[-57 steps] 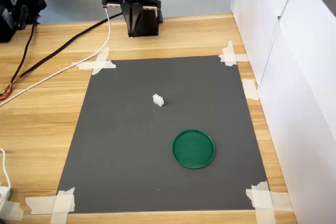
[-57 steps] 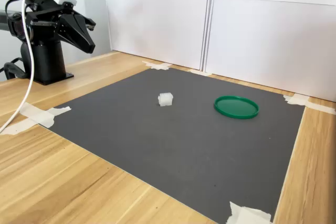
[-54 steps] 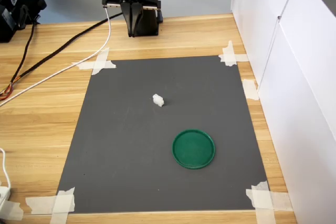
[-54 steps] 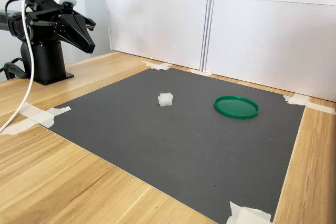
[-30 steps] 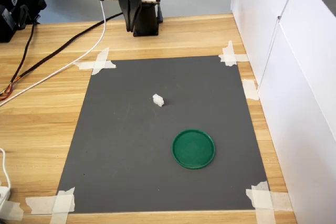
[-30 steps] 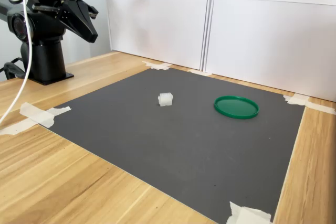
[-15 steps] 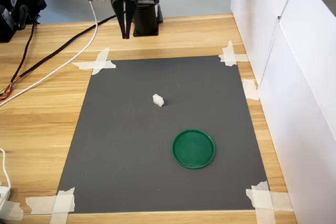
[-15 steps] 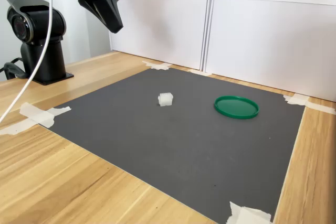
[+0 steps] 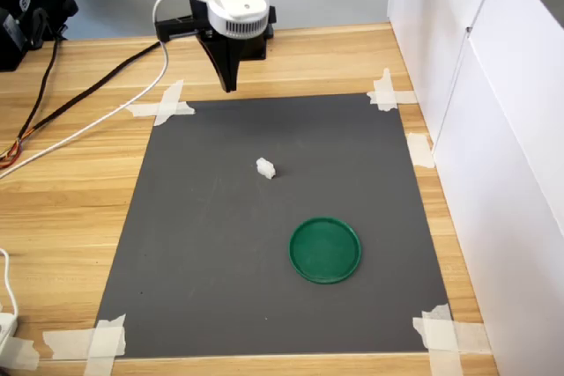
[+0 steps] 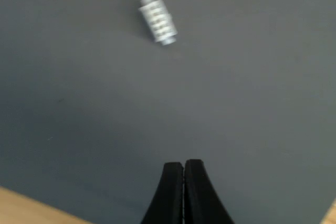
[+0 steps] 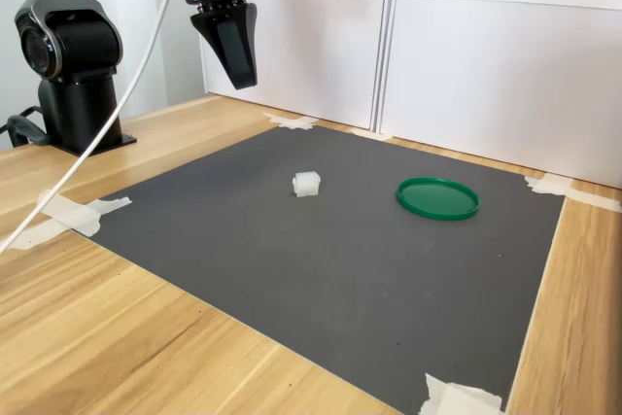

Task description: Grasp a white terminal and put it in the green lid.

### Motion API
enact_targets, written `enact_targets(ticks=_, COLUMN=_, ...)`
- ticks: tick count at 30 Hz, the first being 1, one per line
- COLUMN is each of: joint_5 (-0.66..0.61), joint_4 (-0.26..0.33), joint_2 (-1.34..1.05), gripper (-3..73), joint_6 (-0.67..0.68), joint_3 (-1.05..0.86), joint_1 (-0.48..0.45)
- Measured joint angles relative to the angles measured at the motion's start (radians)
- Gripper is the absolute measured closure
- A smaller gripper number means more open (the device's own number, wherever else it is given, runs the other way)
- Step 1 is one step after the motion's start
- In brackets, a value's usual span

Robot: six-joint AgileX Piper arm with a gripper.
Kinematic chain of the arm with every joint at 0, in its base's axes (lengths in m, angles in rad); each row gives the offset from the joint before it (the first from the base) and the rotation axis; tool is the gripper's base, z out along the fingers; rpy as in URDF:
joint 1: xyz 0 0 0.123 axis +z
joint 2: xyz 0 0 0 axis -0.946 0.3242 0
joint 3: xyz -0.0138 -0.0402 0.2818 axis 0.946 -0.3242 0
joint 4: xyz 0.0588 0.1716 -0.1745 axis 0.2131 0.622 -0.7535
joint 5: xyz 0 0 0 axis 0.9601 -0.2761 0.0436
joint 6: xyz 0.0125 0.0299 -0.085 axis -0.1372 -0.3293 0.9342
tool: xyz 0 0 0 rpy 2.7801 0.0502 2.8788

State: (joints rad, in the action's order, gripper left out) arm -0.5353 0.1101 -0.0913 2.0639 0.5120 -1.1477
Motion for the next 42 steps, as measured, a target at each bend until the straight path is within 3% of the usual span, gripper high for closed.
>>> enact_targets(ticks=7, joint_5=-0.07, joint_4=0.029, joint_2=0.073, gripper=70.5, joint_6=0.024, joint_3=0.095, joint_1=0.0)
enact_targets(ticks=11, joint_5=-0.103, joint_4=0.041, joint_2=0.107, gripper=63.7, joint_6=0.04, joint_3=0.146, joint_1=0.0)
enact_targets(ticks=14, joint_5=-0.119, joint_4=0.041, joint_2=0.131, gripper=53.1, joint_6=0.083, joint_3=0.159, joint_1=0.0)
enact_targets(ticks=22, joint_5=-0.08, joint_4=0.034, joint_2=0.175, gripper=13.8, joint_6=0.183, joint_3=0.162, joint_1=0.0)
enact_targets(ticks=26, joint_5=-0.034, joint_4=0.045, joint_2=0.182, gripper=3.3, joint_6=0.295, joint_3=0.162, joint_1=0.0)
enact_targets(ticks=34, joint_5=-0.035, joint_4=0.059, joint_2=0.212, gripper=0.8, joint_6=0.443, joint_3=0.162, joint_1=0.005)
enact_targets(ticks=42, joint_5=0.004, joint_4=0.005, joint_2=0.269, gripper=0.7, joint_6=0.384, joint_3=0.162, joint_1=0.088)
